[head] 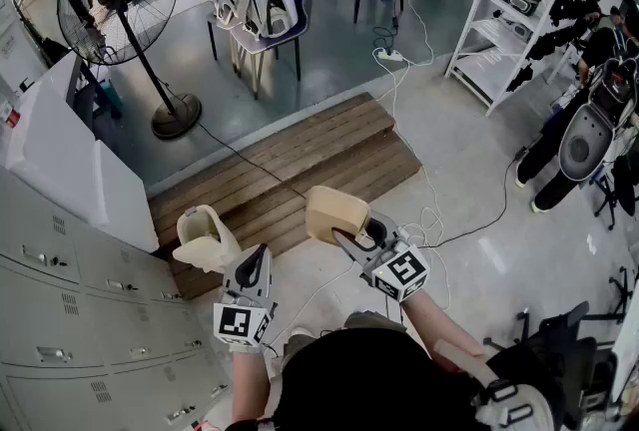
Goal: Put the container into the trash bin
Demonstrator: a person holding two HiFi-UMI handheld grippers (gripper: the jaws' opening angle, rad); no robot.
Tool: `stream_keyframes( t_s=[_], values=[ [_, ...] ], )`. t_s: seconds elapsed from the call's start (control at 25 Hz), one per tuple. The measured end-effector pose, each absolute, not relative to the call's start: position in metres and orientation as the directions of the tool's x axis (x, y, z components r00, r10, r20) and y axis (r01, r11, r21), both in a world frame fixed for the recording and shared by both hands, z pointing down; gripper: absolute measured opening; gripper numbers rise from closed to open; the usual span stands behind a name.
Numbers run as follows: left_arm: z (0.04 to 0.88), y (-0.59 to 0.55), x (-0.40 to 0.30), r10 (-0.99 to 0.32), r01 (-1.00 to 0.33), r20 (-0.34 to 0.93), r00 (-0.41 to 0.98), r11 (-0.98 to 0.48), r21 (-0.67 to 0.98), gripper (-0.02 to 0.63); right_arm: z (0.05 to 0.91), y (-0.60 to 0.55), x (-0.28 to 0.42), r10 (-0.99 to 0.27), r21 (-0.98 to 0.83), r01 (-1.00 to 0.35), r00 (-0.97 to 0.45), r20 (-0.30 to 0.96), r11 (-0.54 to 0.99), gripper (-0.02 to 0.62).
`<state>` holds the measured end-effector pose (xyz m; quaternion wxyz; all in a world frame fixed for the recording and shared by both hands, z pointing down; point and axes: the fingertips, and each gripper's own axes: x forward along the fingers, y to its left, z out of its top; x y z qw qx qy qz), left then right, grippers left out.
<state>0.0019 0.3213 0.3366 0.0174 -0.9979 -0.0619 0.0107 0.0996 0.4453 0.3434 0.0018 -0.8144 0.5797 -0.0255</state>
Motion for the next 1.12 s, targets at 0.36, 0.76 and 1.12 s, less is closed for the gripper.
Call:
stream_keyframes(
  t_s=[0.36, 0.76, 1.12],
  values=[
    [0.338, 0.285, -0.020, 0.119, 0.119, 0.008, 0.993, -0.991, -0.055, 0.008, 0.345, 0.404, 0.077, -0.948, -0.022, -0.948, 0.315, 0.053, -0.316, 0.224],
    [0.365, 0.227, -0.052, 0.081, 0.082, 0.049, 0.995, -0.996, -0.019, 0.008, 0.358, 0.354, 0.059, -0.946, -0.059, -0.945, 0.320, 0.061, -0.323, 0.224],
    [0.384, 0.199, -0.024, 0.051, 0.052, 0.082, 0.995, -0.999, -0.008, 0.008, 0.373, 0.322, 0.094, -0.954, -0.125, -0.946, 0.293, 0.068, -0.299, 0.225]
  ],
)
